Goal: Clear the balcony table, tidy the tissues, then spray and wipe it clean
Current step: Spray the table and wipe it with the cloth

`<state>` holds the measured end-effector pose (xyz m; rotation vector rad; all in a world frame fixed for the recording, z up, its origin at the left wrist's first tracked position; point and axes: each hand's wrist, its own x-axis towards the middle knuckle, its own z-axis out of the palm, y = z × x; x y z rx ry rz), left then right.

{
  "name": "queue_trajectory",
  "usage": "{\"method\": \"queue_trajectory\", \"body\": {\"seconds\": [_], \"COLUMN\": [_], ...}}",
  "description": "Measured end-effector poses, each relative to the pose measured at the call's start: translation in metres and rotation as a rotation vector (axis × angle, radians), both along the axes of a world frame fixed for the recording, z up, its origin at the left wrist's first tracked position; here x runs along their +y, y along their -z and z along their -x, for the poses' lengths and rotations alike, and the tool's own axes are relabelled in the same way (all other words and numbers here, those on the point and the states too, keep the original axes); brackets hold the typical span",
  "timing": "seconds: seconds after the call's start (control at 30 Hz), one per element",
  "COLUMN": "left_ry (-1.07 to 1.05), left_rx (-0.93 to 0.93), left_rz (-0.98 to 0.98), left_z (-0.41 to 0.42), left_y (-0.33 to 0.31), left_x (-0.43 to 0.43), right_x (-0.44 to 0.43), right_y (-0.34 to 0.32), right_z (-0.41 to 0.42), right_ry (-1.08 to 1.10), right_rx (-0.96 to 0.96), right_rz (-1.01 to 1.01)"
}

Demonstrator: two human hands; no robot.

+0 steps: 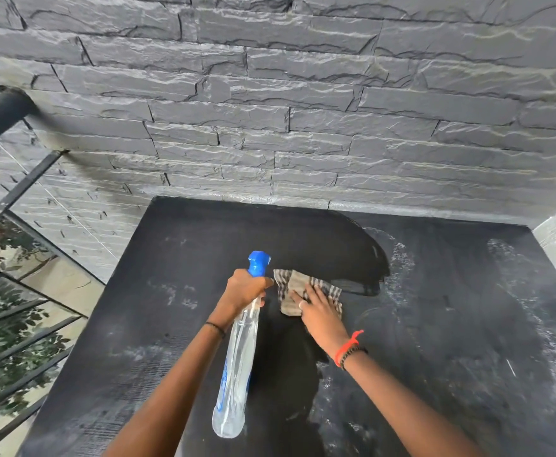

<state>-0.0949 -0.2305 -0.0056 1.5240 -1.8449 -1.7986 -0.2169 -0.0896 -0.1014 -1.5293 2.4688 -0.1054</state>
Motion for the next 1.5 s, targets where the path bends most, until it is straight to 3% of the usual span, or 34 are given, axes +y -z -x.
{"method": "queue_trajectory", "body": {"seconds": [0.13,0.3,0.5,0.73,0.87,1.1,1.4,1.5], "left_ry": [-0.013,-0.041,-0.06,-0.074,-0.08,-0.053,0.006,0.019], "left_rx": [0.03,0.063,0.052,0.06,0.069,0.059,0.033,0.035], "left_rz": [-0.023,-0.042,-0.044,-0.057,-0.07,-0.037,-0.052,-0.072], "left_z": [-0.001,-0.008,-0.017,-0.018,-0.019,-0.024,-0.024,-0.025], "left_y": [0.0,0.006,0.007,0.003,0.0,-0.006,-0.001,0.0], "left_x": [0.003,0.004,0.007,0.005,0.005,0.009,0.04,0.051], "right_x": [0.048,0.012,-0.032,0.044,0.068,0.01,0.064,0.083], "right_y": [-0.003,0.001,-0.008,0.008,0.006,0.0,0.004,0.008], "right_z": [0.035,0.078,0.019,-0.007,0.025,0.038,0.041,0.06], "right_ry": [0.084,0.19,0.046,-0.09,-0.035,0.108,-0.218,-0.164], "right_rx": [0.008,0.015,0.032,0.115,0.149,0.055,0.123,0.131], "right_rz": [0.017,-0.053,-0.091,-0.021,-0.05,-0.025,-0.035,-0.029]}}
